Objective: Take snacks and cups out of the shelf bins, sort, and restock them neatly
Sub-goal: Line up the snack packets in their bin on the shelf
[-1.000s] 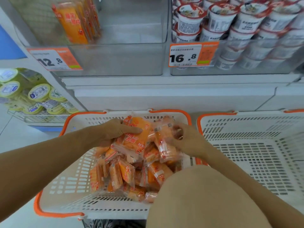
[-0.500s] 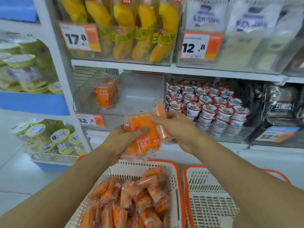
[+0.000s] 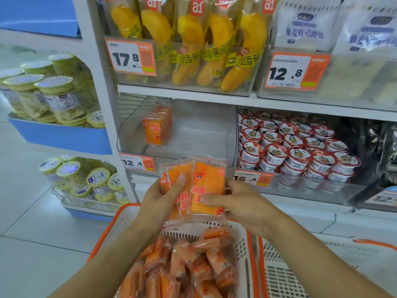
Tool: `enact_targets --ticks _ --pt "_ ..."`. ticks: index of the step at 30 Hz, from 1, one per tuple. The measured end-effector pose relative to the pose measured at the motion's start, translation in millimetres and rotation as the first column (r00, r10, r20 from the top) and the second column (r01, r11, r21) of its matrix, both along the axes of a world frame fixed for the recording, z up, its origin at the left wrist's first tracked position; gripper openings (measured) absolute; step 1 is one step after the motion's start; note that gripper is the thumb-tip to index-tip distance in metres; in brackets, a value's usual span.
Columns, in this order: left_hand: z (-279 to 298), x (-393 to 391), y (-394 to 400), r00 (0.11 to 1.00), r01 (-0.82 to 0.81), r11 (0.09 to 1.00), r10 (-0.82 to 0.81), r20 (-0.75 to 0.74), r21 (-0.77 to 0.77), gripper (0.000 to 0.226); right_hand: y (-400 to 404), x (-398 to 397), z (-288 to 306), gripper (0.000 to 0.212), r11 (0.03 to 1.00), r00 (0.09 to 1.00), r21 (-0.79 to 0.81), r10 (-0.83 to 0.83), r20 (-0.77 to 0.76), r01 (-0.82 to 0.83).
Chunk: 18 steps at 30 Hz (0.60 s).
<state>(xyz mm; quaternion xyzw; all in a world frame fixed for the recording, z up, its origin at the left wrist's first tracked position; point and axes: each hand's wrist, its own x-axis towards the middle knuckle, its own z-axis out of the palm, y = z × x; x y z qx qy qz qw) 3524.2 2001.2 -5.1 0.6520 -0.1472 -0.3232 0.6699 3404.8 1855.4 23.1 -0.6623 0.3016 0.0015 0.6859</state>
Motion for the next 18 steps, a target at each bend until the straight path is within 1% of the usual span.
enact_targets --ticks 1,2,5,7,9,11,13,15,17,18 --pt "-0.3 0.4 -0.6 1.000 0.002 1.000 -0.002 -0.006 0.007 0.069 -0.8 3.8 0.3 0.048 1.000 1.000 0.011 0.028 -0.013 -0.028" --pt "-1.3 1.9 -1.0 1.000 0.012 1.000 -0.012 -0.005 0.021 0.070 -3.0 7.1 1.2 0.042 0.999 0.999 0.014 0.049 -0.022 -0.049" --pt "-2.7 13.5 3.4 0.996 0.069 0.995 -0.064 -0.064 0.078 0.073 -19.6 14.5 3.3 0.041 0.995 0.994 0.040 0.097 -0.050 -0.095" --pt "-2.5 22.9 7.7 0.981 0.140 0.986 -0.125 -0.147 0.094 0.069 -35.7 16.3 3.8 0.040 0.991 0.990 0.068 0.122 -0.075 -0.117" --pt "-2.8 29.5 10.6 0.958 0.192 0.977 -0.168 -0.233 0.088 0.070 -51.5 16.5 3.1 0.037 0.976 0.974 0.105 0.200 -0.108 -0.189" --pt "-5.8 31.6 10.7 0.943 0.249 0.963 -0.218 -0.250 0.099 0.068 -63.1 16.1 0.4 0.030 0.952 0.949 0.136 0.292 -0.120 -0.275" --pt "-8.7 31.0 10.6 0.936 0.311 0.939 -0.275 -0.218 0.149 0.064 -69.6 16.9 -3.6 0.025 0.936 0.929 0.122 0.346 -0.132 -0.331" --pt "-11.7 31.9 12.1 0.928 0.352 0.921 -0.320 -0.188 0.168 0.071 -74.9 18.4 -6.1 0.028 0.924 0.916 0.093 0.380 -0.128 -0.370" --pt "-14.5 35.0 14.6 0.912 0.397 0.906 -0.370 -0.179 0.150 0.091 -80.0 18.6 -8.3 0.040 0.927 0.922 0.082 0.373 -0.100 -0.366" --pt "-15.1 36.7 15.3 0.902 0.421 0.896 -0.397 -0.169 0.143 0.100 -82.7 18.0 -10.5 0.049 0.936 0.935 0.096 0.347 -0.076 -0.339"
